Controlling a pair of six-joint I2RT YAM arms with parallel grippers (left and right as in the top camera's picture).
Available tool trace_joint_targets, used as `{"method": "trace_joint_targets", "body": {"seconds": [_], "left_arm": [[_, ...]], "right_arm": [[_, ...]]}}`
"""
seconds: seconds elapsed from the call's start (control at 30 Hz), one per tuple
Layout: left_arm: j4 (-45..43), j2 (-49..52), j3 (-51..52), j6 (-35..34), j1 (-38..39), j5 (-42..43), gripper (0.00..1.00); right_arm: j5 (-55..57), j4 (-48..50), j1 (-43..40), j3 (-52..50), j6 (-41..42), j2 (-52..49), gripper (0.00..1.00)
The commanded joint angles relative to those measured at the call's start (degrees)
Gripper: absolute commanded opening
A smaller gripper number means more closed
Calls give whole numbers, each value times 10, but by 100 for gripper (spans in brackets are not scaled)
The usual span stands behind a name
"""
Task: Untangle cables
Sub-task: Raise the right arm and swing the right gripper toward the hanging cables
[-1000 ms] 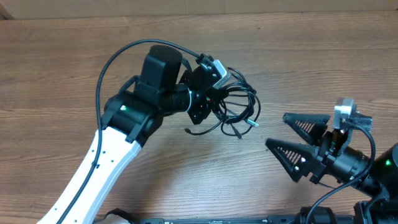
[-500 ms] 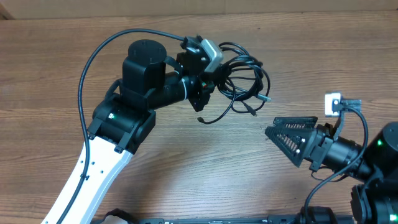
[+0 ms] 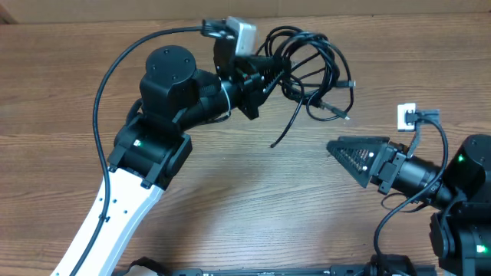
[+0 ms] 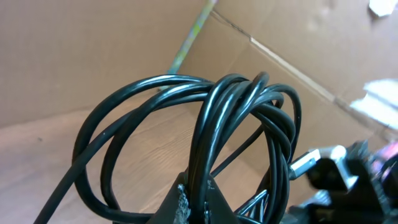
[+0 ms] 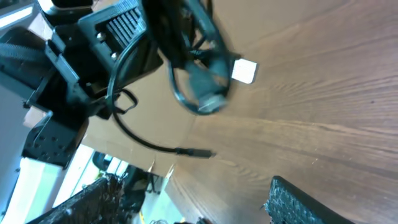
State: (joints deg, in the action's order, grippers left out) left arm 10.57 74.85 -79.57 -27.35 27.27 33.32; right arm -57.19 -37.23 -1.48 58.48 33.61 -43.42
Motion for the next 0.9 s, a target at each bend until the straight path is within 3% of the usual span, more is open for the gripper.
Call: {"method": "trace_joint_targets", "body": {"seconds": [0.0, 0.1, 0.3, 0.6, 0.87], "left_arm": [[-10, -10, -17, -145, -2, -22, 4], [-9, -10, -17, -169, -2, -22, 4], [-11, -8, -17, -199, 24, -49, 4], [-20, -6, -17, -198, 47, -53, 4], [-18, -6, -17, -198, 47, -31, 4]], "right_arm": [[25, 30, -1, 11, 40, -3, 73], [25, 78, -1, 11, 78, -8, 70], [26, 171, -1, 11, 203, -18, 55], [31, 180, -1, 11, 205, -28, 37], [32, 172, -1, 11, 201, -44, 10]]}}
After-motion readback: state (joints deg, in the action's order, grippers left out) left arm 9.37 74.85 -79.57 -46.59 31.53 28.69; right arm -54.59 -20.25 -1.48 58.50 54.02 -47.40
